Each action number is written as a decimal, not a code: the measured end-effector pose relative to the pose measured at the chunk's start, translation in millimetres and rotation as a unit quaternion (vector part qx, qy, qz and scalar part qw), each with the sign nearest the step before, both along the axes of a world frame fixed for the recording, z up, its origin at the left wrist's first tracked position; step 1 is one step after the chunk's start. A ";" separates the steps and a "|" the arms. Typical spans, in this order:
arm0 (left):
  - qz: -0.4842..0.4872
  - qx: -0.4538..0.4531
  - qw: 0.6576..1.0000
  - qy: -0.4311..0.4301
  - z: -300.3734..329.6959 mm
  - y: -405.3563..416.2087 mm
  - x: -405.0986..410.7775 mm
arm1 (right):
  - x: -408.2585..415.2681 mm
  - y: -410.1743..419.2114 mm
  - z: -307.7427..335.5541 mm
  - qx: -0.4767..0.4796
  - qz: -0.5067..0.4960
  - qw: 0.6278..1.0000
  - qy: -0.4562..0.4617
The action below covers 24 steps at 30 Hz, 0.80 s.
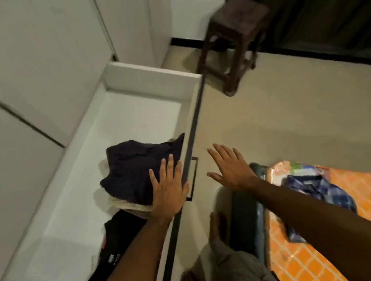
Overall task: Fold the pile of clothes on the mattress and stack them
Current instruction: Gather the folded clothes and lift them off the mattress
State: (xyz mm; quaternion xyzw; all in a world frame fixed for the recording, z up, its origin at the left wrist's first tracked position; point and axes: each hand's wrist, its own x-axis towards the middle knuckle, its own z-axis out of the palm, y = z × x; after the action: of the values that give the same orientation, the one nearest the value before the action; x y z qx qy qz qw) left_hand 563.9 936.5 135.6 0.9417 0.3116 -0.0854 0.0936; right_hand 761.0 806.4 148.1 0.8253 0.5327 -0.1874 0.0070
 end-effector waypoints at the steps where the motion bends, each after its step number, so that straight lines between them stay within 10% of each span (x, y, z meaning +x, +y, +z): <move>1: -0.021 -0.004 1.000 -0.001 4.7 -11.1 12.4 | 4.0 -22.3 2.0 -0.006 -0.026 1.000 0.001; 11: -0.211 -0.211 0.953 0.057 -25.2 -170.0 149.2 | 32.3 -274.4 -46.5 -0.036 -0.388 0.920 0.036; 24: 0.194 -0.608 0.766 0.080 -170.4 -310.1 256.6 | 144.6 -450.4 -160.0 0.045 -0.642 0.732 0.222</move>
State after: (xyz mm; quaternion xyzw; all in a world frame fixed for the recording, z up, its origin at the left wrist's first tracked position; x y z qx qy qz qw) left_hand 820.4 626.4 -34.7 0.5970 0.3765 -0.3118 0.6361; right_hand 905.6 356.0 -12.0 0.9053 -0.1302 -0.3004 -0.2707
